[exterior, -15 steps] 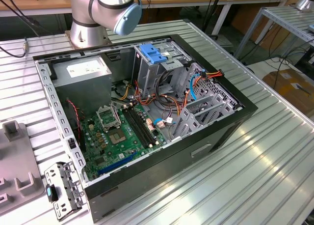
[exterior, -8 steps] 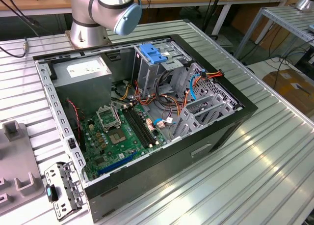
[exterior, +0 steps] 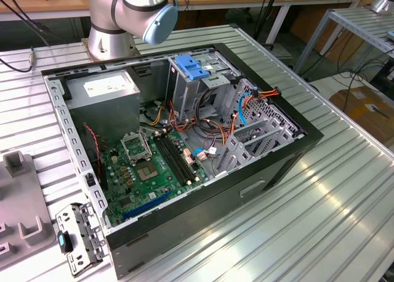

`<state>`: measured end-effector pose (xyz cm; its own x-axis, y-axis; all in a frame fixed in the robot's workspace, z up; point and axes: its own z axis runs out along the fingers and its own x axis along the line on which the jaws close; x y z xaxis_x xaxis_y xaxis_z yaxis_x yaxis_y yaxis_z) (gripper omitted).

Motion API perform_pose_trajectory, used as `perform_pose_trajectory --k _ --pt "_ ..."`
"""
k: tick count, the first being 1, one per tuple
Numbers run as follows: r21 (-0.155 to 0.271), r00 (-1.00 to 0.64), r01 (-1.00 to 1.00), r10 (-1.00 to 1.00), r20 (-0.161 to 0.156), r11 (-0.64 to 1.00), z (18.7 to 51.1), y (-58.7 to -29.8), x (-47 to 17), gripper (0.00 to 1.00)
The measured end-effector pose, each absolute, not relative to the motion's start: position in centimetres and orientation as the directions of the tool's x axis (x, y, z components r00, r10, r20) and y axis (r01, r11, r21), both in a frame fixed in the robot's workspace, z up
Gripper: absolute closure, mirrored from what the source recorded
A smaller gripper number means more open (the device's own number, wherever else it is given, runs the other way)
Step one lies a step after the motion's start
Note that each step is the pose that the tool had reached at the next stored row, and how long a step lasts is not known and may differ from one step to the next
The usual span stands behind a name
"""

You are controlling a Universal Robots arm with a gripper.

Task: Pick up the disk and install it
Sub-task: 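Pick up the disk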

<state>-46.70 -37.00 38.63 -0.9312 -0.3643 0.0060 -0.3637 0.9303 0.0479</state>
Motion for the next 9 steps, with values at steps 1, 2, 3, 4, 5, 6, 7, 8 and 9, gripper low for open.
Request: perform_pose_trajectory --k 1,2,3,4,5,6,7,8,9 --pt "0.048 -0.928 -0.373 -0.373 0.006 0.927 38.63 -37.00 -46.70 0.89" --pt "0.048 -0.921 -0.389 -0.390 0.006 0.920 38.62 -37.00 -46.70 0.89" --pt "0.048 -0.913 -0.407 -0.408 0.006 0.912 38.63 -37.00 -46.70 0.89" --pt "0.048 -0.906 -0.423 -0.424 0.006 0.905 38.63 -37.00 -46.70 0.89" --pt "0.048 -0.901 -0.433 -0.433 0.006 0.900 38.63 -37.00 -46.70 0.89" --pt "0.048 -0.897 -0.442 -0.443 0.006 0.896 38.63 -37.00 -46.70 0.89" --pt "0.048 -0.892 -0.451 -0.452 0.006 0.891 38.63 -37.00 -46.70 0.89" --pt "0.048 -0.888 -0.459 -0.460 0.006 0.887 38.62 -37.00 -46.70 0.89" --pt "0.048 -0.882 -0.470 -0.470 0.006 0.882 38.63 -37.00 -46.69 0.89"
